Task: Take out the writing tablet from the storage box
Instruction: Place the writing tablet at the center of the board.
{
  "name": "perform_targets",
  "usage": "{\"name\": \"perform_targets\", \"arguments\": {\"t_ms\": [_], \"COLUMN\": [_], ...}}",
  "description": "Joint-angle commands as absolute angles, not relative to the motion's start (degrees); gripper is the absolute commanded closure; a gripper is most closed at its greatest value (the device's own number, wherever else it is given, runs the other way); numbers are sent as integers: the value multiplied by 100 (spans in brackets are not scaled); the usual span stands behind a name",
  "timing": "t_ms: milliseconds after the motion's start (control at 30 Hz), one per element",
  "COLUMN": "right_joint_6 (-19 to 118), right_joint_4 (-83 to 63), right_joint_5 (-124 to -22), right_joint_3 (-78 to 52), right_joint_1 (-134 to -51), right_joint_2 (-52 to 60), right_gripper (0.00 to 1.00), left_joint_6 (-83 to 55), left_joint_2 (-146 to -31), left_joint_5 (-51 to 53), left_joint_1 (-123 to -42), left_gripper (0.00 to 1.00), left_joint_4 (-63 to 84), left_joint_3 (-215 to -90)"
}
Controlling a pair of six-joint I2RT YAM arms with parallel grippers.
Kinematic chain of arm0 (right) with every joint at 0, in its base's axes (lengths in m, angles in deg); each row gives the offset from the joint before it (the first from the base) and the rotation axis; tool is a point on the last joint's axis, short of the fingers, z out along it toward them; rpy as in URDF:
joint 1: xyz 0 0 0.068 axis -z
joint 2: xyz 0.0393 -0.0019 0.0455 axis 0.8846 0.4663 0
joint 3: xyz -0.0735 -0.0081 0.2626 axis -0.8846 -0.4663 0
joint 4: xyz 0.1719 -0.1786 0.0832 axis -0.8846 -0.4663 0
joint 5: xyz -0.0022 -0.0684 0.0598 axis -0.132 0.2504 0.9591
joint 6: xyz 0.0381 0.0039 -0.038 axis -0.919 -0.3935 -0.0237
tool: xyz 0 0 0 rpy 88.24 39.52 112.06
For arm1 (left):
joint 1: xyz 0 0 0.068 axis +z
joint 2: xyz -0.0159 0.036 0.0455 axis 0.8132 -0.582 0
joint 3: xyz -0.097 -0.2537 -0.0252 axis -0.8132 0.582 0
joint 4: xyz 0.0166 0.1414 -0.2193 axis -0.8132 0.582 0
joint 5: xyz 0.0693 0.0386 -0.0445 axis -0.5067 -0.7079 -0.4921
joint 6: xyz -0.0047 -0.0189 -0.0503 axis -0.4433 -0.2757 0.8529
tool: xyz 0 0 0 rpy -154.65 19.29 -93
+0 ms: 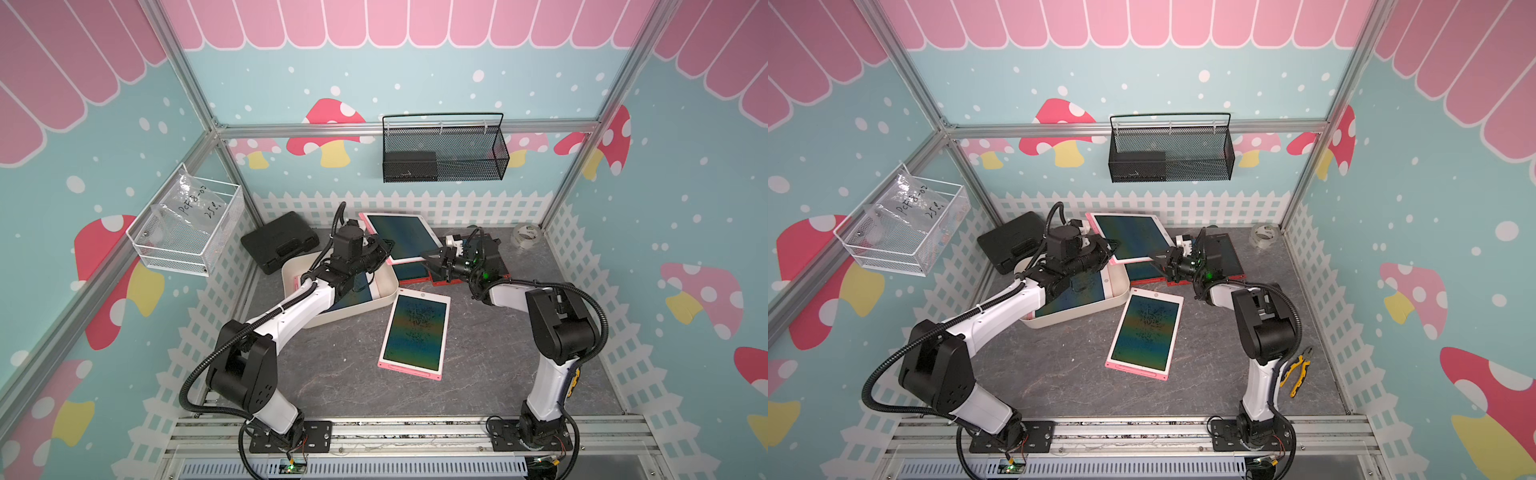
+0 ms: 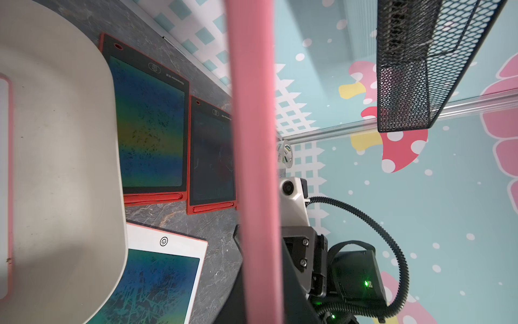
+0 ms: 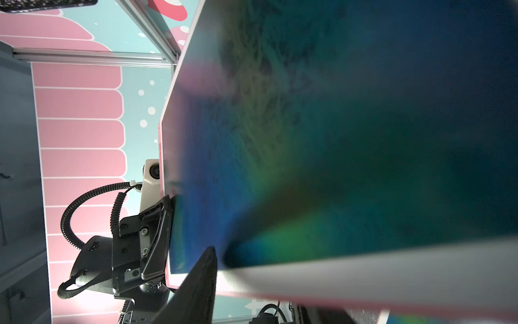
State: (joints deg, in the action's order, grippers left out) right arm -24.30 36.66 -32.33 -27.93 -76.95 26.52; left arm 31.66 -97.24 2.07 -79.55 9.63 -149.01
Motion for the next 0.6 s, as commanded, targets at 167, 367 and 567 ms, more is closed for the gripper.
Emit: {"name": "perform_targets", "arguments": {"t_ms": [167, 367, 567], "right_joint_6": [-3234, -3375, -3606], "right_joint_4": [4829, 5105, 5515], "right_joint_5": [-3480, -3588, -3663], "right_joint_3": [-2221, -2283, -2397], "right_joint_1": [-7794, -7794, -7790], "right_joint_2": [3243, 3237, 3273], "right_gripper": [64, 72, 72], "left_joint_6": [3494, 3555, 3559], "left_joint_2": [-9937, -10148, -10185], "left_joint_5": [522, 757, 883], "left_joint_1": [-8032, -8051, -8079], "left_gripper": [89, 89, 89], "left_joint_4": [315, 298, 315], "left_joint_3": [-14879, -14909, -14812]}}
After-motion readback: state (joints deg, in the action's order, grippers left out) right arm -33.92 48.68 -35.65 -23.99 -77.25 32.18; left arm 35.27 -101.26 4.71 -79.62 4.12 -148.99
